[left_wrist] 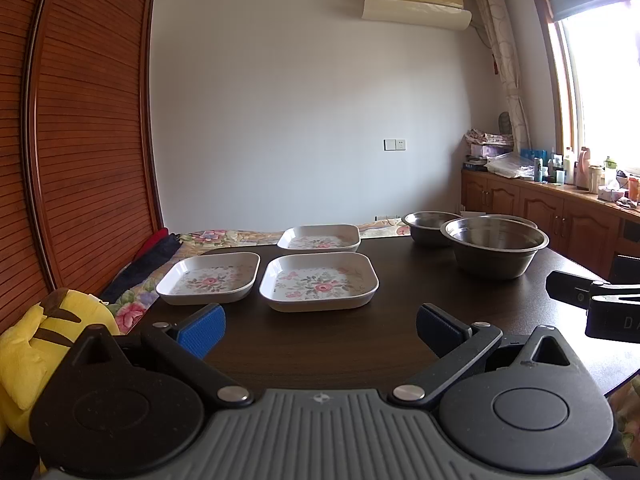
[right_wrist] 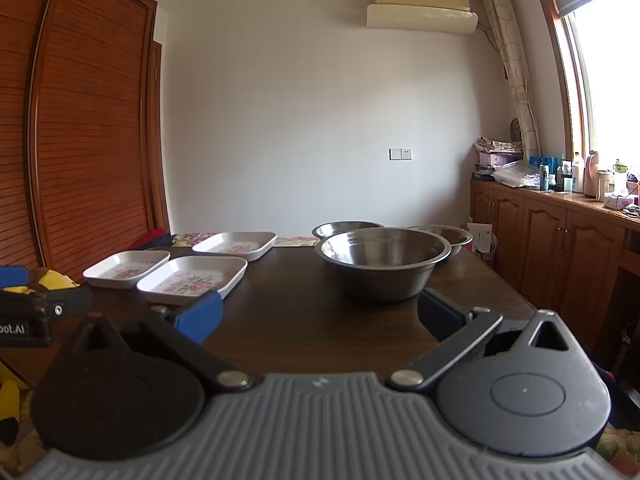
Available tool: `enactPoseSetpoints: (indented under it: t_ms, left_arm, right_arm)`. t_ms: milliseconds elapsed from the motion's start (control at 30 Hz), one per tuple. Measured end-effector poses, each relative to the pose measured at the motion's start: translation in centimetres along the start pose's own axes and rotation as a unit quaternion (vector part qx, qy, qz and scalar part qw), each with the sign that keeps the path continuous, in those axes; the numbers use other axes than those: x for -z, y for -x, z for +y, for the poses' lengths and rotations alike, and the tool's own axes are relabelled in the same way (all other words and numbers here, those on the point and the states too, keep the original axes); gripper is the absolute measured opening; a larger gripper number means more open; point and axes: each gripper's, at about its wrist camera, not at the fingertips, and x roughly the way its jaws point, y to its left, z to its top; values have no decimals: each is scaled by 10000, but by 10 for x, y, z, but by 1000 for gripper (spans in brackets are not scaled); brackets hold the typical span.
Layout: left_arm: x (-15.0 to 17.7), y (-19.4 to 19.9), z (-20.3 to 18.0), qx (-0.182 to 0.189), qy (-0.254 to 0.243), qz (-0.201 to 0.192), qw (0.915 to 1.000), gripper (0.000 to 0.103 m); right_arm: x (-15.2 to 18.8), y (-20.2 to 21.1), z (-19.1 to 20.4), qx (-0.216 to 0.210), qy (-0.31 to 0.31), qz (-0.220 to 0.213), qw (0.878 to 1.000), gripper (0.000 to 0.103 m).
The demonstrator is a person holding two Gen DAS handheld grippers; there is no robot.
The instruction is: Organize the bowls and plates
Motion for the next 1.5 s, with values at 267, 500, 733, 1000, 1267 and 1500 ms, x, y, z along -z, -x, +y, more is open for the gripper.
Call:
enactPoseSetpoints:
  t_ms: [267, 500, 733, 1000, 1267, 1500]
  left_arm:
    - [0, 0, 0, -3, -5, -1, 10000, 103]
    - [0, 0, 0, -3, -7, 0, 10000, 103]
    - [0, 0, 0, -3, -9, 4, 10000, 103]
    - [0, 1, -1, 1, -15, 8, 10000, 103]
    - [0, 1, -1, 0, -13, 10, 10000, 103]
    - [0, 1, -1, -3, -18, 9, 10000, 103]
  right_arm:
    - [0, 0, -1, -2, -6, 4, 10000, 103]
    - [0, 0, -1, 4, -11, 2, 10000, 103]
    - [0, -1, -1, -7, -26, 5, 10000, 103]
    - [0, -2, -2, -1, -49, 26, 10000, 103]
    - [0, -1, -2, -5, -53, 18, 10000, 103]
    - [2, -3, -2, -5, -46, 19, 10000, 103]
